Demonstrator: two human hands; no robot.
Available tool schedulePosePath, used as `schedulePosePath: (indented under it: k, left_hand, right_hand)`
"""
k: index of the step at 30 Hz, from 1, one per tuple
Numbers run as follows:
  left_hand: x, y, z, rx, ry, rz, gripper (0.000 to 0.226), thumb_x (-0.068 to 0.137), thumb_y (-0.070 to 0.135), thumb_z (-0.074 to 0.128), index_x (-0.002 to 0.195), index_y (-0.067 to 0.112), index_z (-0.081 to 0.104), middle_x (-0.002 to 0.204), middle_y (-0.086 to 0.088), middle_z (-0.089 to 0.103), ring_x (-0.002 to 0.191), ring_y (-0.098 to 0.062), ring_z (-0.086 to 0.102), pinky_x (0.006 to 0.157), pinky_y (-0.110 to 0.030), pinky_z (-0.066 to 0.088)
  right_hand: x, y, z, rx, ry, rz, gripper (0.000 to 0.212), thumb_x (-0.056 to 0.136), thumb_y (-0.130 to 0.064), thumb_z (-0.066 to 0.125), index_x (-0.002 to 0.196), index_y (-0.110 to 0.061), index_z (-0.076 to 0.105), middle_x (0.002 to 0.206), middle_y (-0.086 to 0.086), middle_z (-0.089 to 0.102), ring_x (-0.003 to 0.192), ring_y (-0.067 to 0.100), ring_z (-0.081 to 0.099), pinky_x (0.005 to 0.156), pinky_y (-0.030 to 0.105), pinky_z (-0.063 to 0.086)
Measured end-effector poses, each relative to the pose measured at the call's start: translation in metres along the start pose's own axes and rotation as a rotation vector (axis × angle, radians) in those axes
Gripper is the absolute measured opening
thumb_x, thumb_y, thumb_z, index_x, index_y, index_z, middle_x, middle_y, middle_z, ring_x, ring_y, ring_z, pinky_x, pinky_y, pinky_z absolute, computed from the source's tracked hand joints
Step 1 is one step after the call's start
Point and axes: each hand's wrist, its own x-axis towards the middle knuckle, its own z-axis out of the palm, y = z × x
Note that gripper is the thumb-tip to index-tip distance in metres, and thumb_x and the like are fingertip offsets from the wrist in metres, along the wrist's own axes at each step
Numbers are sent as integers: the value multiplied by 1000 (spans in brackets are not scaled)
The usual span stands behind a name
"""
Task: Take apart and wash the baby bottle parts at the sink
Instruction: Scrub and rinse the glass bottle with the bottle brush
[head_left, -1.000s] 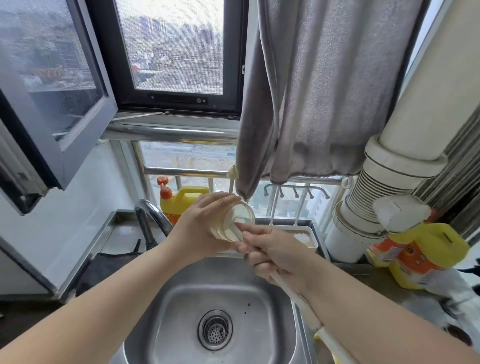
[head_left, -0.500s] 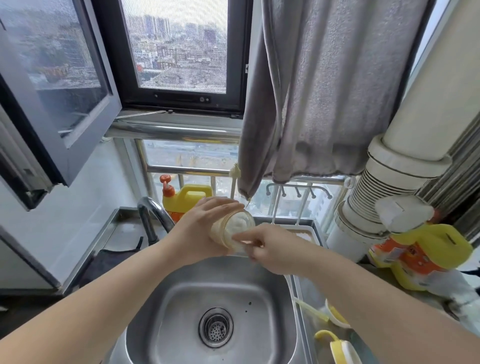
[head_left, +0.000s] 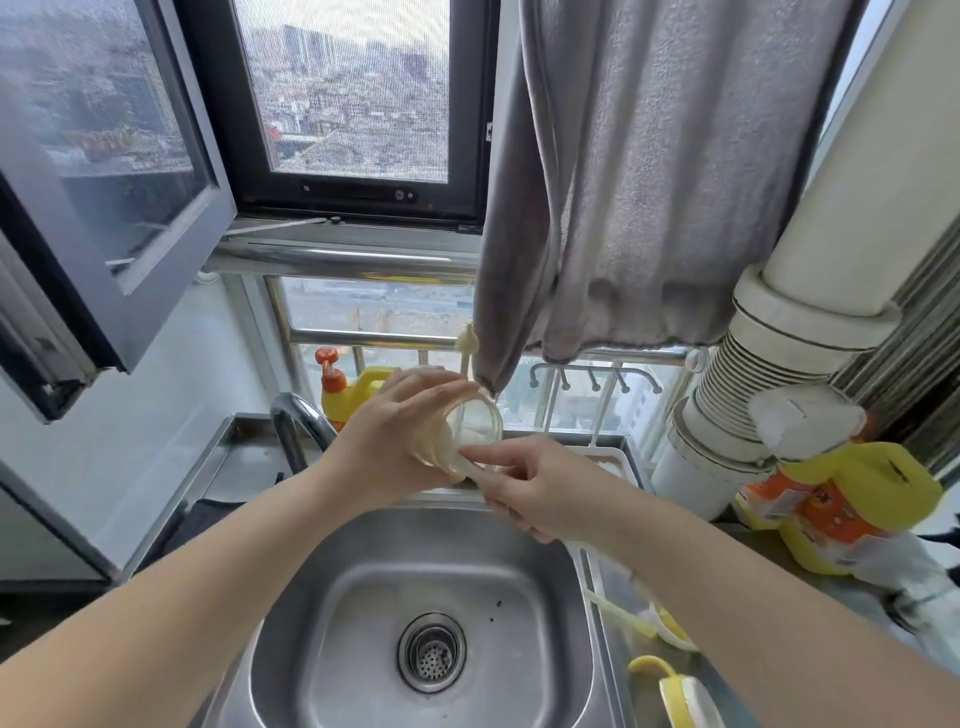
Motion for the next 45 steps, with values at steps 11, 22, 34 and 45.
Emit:
schedulePosePath:
  k: [11, 22, 34, 45]
  left_hand:
    - [-6, -2, 9, -17, 89, 19, 71, 70, 55, 71, 126, 13, 58, 128, 0, 56, 123, -15, 47, 100, -39, 42]
    - [-9, -4, -9, -74, -221, -42, 75, 79, 27, 72, 142, 40, 34, 147, 17, 32, 133, -3, 33, 105, -30, 37]
    - [13, -4, -19, 127, -390, 10, 88, 62, 35, 87, 139, 18, 46, 133, -3, 52, 119, -22, 52, 97, -38, 47]
    - [9, 1, 9, 230, -256, 248, 70, 62, 49, 77, 123, 20, 58, 112, -2, 62, 102, -24, 63, 97, -42, 38]
  right_hand:
    - [7, 6, 5, 1084, -114, 153, 27, 99, -7, 41, 121, -12, 56, 62, 1, 45, 37, -1, 30, 29, 8, 23]
    - [2, 10, 5, 994, -25, 159, 26, 99, -4, 42, 116, -13, 60, 62, 2, 48, 37, 1, 31, 30, 10, 24]
    - [-5, 9, 14, 312, -40, 97, 48, 97, -6, 39, 139, -29, 45, 69, -5, 55, 43, 0, 40, 41, 15, 34]
    - [-1, 14, 10, -629, 64, 34, 41, 96, -12, 41, 133, -27, 49, 114, 4, 58, 98, 23, 58, 79, 28, 44]
